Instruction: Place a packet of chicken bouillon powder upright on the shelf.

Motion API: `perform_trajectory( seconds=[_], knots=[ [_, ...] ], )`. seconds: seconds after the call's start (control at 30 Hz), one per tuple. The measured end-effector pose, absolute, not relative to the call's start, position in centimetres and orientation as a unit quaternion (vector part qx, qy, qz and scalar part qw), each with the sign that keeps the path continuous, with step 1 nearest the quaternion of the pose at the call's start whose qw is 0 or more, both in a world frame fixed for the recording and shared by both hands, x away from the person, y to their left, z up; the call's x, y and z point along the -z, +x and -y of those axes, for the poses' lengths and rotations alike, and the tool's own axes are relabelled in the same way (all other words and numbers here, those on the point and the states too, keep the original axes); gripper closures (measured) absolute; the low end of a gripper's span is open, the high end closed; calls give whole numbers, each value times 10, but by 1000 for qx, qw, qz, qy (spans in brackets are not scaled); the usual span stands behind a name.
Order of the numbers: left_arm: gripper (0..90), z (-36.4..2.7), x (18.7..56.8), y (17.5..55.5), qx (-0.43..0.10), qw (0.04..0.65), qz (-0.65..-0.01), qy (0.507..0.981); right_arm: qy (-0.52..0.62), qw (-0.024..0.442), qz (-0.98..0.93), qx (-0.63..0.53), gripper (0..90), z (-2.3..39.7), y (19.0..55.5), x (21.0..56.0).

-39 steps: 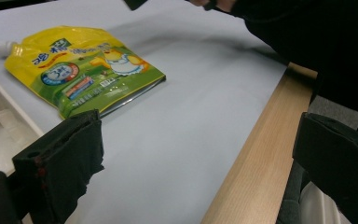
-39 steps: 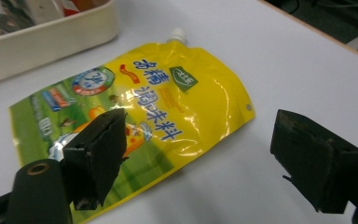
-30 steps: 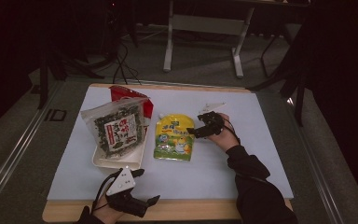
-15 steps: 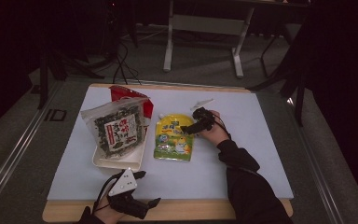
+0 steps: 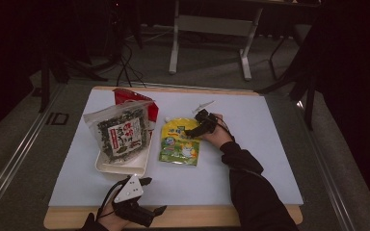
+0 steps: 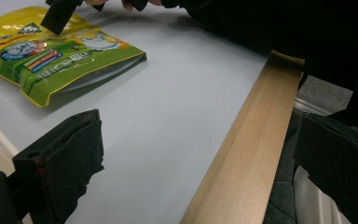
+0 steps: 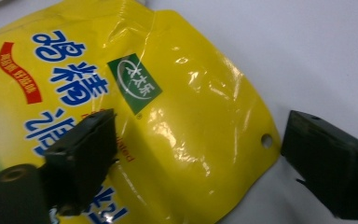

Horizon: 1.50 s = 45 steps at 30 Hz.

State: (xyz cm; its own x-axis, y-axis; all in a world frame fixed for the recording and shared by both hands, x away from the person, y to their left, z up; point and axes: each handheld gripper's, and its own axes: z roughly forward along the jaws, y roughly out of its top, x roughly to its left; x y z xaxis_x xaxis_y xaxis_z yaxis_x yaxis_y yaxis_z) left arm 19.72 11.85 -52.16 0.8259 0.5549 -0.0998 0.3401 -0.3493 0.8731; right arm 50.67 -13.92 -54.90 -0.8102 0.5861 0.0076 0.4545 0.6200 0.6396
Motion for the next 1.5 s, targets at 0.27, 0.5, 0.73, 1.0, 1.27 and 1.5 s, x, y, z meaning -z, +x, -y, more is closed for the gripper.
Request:
perform_trajectory(
  seconds=[0.27,0.5,0.73,1.0,1.27,1.5],
  knots=[
    [30,-117,522,198,-106,498,-275,816,274,119,-902,-311,413,134,495,541],
    [30,-117,522,198,-105,499,-275,815,280,126,-899,-311,545,135,495,540],
    [30,-117,523,198,-104,498,-276,816,271,138,-904,-300,779,132,493,538],
    [30,-117,522,198,-105,498,-277,815,265,139,-908,-294,863,130,491,536],
    [30,-119,521,199,-106,501,-281,812,266,115,-906,-309,900,135,488,521],
    [30,-120,520,200,-108,502,-285,809,257,114,-904,-321,900,145,477,508]
  ],
)
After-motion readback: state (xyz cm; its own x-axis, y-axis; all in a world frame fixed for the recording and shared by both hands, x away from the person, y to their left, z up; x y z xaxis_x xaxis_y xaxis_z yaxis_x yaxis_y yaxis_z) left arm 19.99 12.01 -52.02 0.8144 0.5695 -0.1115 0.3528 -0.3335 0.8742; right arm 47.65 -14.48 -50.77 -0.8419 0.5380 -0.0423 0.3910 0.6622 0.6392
